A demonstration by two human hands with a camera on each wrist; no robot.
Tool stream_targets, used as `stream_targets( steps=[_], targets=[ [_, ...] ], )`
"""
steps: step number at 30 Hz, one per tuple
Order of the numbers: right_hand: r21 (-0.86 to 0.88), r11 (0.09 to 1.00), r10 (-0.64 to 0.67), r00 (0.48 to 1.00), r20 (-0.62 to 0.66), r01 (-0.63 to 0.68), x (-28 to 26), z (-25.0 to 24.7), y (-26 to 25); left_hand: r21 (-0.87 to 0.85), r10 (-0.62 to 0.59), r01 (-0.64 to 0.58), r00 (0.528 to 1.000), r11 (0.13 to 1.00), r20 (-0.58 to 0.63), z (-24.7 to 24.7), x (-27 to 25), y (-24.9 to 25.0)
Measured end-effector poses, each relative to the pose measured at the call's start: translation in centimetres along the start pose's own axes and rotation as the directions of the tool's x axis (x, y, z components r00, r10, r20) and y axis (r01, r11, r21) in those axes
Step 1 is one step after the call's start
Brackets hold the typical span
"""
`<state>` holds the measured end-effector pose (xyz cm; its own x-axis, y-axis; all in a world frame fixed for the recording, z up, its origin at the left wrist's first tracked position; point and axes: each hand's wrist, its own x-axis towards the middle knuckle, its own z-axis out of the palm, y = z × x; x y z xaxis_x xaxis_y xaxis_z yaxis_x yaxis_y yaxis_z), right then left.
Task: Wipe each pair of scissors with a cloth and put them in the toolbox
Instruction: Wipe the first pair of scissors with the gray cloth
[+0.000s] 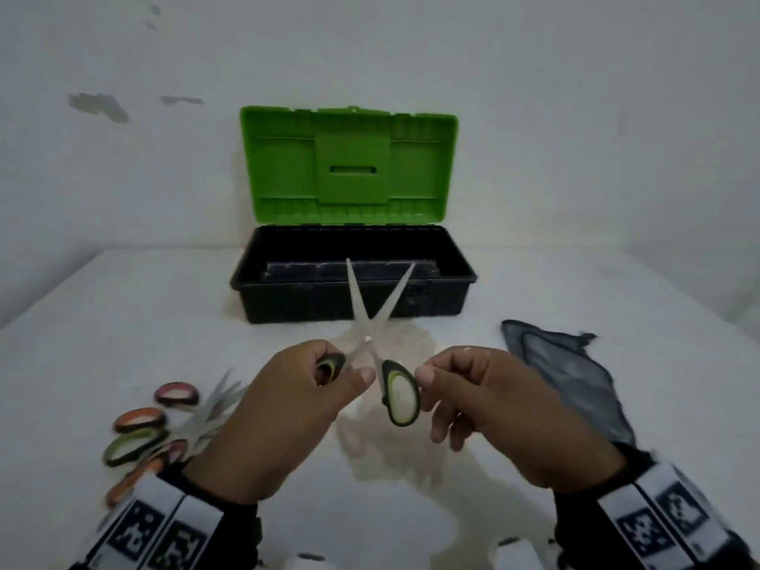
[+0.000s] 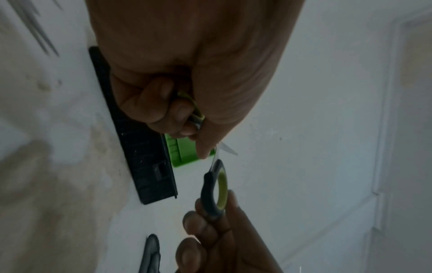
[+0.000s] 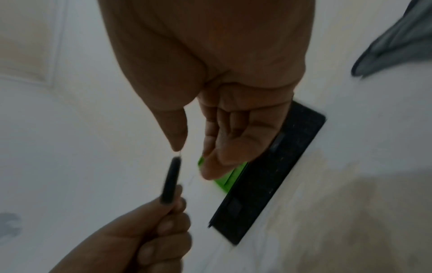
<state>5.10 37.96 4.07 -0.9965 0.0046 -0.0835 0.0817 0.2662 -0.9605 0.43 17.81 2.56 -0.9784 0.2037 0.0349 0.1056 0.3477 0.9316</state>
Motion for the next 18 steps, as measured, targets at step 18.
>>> stream_targets(
  steps=[18],
  targets=[
    [-0.781, 0.384, 0.232, 0.87, -0.435, -0.493, -0.6, -16.6, 8.2, -0.082, -0.099, 0.113, 0.983, 0.99, 0.153, 9.0, 2.4, -0.3]
  ],
)
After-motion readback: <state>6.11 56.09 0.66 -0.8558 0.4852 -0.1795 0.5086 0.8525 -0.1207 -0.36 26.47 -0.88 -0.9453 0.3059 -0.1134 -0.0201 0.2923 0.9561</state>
